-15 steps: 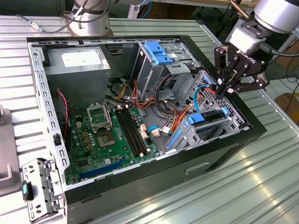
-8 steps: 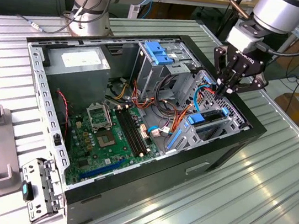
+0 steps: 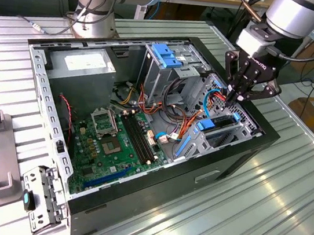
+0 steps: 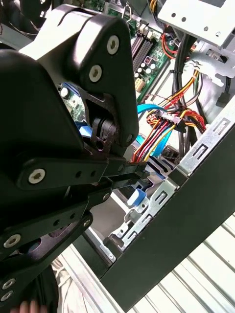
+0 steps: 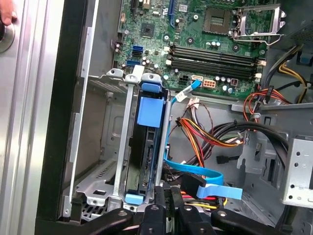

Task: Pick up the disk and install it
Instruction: 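Insert the first disk wire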

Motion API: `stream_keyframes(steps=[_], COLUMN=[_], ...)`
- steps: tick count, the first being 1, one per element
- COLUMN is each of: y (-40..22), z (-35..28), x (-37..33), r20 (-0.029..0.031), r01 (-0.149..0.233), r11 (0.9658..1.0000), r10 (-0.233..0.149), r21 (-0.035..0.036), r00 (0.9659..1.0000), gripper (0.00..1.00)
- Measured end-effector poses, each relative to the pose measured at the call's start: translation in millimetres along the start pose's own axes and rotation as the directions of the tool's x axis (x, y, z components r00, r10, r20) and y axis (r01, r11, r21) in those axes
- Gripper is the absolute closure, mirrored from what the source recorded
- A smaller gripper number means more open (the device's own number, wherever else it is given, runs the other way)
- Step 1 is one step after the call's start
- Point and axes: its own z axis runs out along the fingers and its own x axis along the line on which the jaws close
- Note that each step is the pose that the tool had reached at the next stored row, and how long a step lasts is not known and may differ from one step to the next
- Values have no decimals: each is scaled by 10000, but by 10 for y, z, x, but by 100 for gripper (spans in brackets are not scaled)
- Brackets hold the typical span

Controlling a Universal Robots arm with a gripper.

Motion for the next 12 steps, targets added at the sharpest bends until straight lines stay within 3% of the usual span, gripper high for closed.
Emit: stream_keyframes(steps=[8,12], y=[1,2], z=[0,1], x=[3,5], r20=[0,-4], r01=[-4,-180], r11=[10000,9998], r10=[4,180], r21=[0,-8], r00=[10000,9998], gripper=[84,84])
